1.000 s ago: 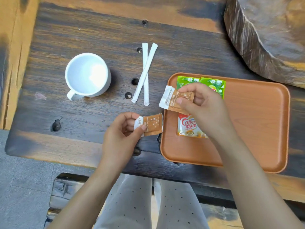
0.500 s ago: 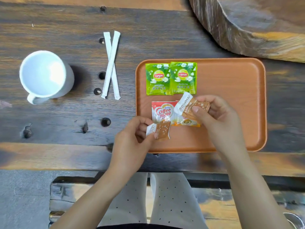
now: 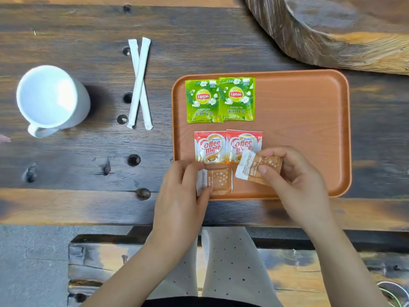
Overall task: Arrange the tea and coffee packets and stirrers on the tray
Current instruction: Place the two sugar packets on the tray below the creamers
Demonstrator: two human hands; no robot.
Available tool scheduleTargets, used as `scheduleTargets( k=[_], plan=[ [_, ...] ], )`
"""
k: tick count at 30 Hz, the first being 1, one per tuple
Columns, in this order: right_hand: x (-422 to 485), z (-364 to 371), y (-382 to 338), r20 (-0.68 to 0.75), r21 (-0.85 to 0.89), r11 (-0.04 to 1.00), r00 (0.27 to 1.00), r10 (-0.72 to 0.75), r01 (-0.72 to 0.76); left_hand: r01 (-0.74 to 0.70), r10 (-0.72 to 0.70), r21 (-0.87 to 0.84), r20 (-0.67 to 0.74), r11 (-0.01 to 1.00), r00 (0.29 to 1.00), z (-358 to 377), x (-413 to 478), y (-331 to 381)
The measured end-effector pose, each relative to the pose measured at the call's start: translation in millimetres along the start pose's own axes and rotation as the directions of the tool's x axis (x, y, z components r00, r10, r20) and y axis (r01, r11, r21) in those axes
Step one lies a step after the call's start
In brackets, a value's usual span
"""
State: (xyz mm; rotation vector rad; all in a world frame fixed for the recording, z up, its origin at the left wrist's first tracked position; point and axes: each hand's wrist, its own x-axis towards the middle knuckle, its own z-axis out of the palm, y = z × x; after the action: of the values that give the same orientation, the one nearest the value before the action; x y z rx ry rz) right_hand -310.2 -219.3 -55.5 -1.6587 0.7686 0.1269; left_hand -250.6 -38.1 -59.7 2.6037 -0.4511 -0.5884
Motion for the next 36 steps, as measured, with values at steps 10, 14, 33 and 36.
scheduleTargets(
  k=[10,14,33,36],
  plan=[
    [-20.3,27.9,22.2,0.072,-0.446,0.873,0.98,-0.185,0.198,-0.166,0.162,-0.067,-0.059,0.984,0.985,21.3,-4.9,-6.6],
    [-20.0,31.0,27.6,-0.022,-0.628,0.741,0.946,-0.323,0.238,-0.149,0.144,-0.086,-0.06,0.985,0.988,21.9,-3.6,-6.2],
    [-14.3,32.8,35.0,0.1,-0.677,0.655,0.924,-0.369,0.335,-0.147,0.145,-0.108,-0.026,0.983,0.989,21.0,0.8,-6.5],
    [-14.4,32.0,34.4,0.103,-0.668,0.669,0.93,-0.353,0.327,-0.156,0.153,-0.11,-0.034,0.982,0.988,22.1,1.0,-7.3]
  ],
)
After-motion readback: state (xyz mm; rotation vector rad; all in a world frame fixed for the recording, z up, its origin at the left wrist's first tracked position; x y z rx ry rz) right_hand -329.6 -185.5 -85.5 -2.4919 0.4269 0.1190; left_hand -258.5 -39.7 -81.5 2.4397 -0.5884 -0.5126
